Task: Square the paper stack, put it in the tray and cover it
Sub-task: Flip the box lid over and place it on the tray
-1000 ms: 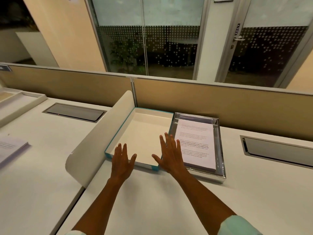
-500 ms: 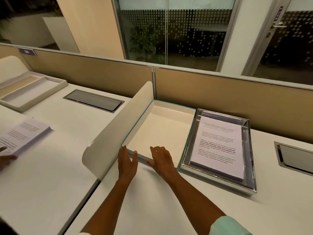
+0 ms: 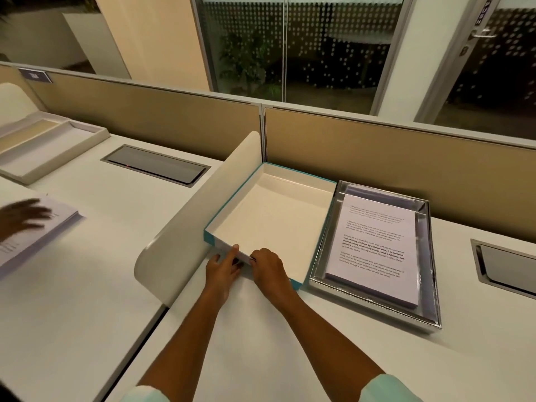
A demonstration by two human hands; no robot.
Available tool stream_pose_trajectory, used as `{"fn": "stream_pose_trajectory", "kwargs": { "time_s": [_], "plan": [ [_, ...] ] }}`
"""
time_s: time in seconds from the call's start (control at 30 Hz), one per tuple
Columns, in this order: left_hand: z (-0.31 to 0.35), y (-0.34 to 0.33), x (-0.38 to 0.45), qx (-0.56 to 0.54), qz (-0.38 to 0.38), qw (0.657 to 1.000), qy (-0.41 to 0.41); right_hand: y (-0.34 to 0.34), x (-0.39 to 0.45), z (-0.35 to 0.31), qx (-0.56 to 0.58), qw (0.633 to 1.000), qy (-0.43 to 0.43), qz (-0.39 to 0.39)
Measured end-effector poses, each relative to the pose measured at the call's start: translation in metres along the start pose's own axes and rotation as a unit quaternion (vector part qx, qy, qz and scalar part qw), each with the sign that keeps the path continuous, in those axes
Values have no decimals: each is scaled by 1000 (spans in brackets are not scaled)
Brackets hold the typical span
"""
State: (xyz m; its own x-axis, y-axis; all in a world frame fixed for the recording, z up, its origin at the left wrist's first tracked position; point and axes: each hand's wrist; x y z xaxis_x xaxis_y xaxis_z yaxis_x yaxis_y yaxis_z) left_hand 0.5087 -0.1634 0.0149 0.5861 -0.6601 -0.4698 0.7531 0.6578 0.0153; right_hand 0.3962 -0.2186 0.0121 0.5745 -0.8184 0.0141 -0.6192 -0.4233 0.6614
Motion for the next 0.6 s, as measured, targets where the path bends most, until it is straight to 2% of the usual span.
{"fn": "stream_pose_trajectory", "kwargs": {
  "time_s": [0.1, 0.33, 0.6],
  "plan": [
    [8, -10, -7, -54, -50, 997, -5, 10, -4, 0, 41, 999, 1, 16],
    [27, -23, -21, -60, -47, 995, -57, 43, -18, 8, 135, 990, 32, 21],
    [46, -56, -46, 28, -5, 986, -163, 112, -18, -4, 280, 947, -16, 155]
  ]
}}
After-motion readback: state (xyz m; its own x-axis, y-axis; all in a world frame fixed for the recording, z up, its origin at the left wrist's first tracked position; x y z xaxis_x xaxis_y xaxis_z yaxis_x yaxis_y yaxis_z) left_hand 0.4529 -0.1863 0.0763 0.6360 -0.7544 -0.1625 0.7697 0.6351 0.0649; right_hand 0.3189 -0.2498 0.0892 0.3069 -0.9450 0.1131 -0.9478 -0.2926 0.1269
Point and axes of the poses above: each hand's wrist, its own x-axis towards the middle knuckle, its own y-axis out of the back of the hand, z = x × y, and after that the axes turned 12 degrees about x, right-handed
